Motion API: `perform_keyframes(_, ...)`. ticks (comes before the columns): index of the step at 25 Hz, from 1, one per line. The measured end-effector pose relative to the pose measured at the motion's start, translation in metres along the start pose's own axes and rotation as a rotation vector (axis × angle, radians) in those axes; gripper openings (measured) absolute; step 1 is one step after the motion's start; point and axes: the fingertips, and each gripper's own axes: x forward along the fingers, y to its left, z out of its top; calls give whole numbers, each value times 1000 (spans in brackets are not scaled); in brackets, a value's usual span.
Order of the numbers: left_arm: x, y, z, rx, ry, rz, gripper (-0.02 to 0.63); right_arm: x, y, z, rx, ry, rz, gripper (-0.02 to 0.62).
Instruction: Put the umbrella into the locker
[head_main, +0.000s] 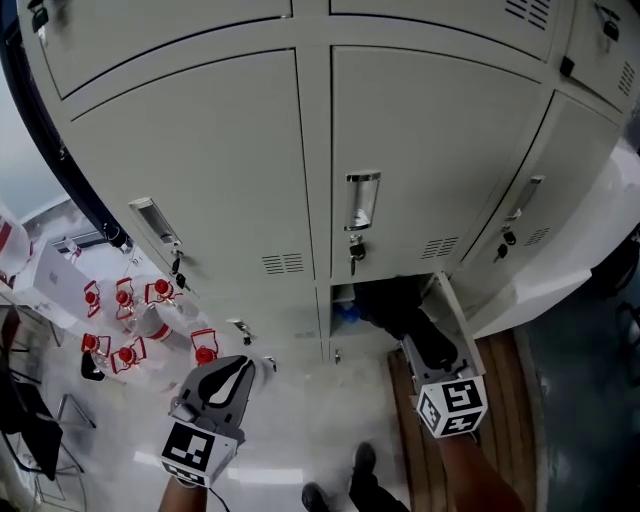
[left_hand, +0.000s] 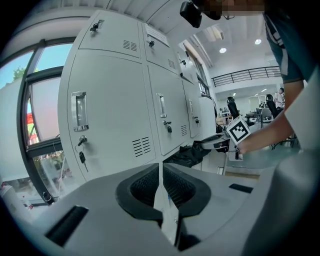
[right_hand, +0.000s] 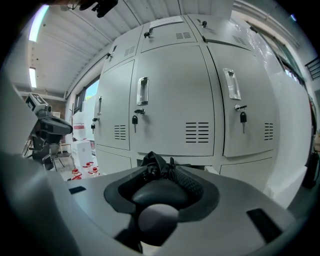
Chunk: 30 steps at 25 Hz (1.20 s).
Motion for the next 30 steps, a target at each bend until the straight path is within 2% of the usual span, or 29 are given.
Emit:
perform_keyframes(13,39,4,-49,-58,48,21,40,72,-14,-35,-6,-25,-20,184)
perform_keyframes(20,46,7,-74,-83,79,43,40,102,-20,-77,-8,-5,-41,184)
perform_keyframes(30,59,9,-108,-120,106,69,40,121,-16,-123,-14,-47,-28,190)
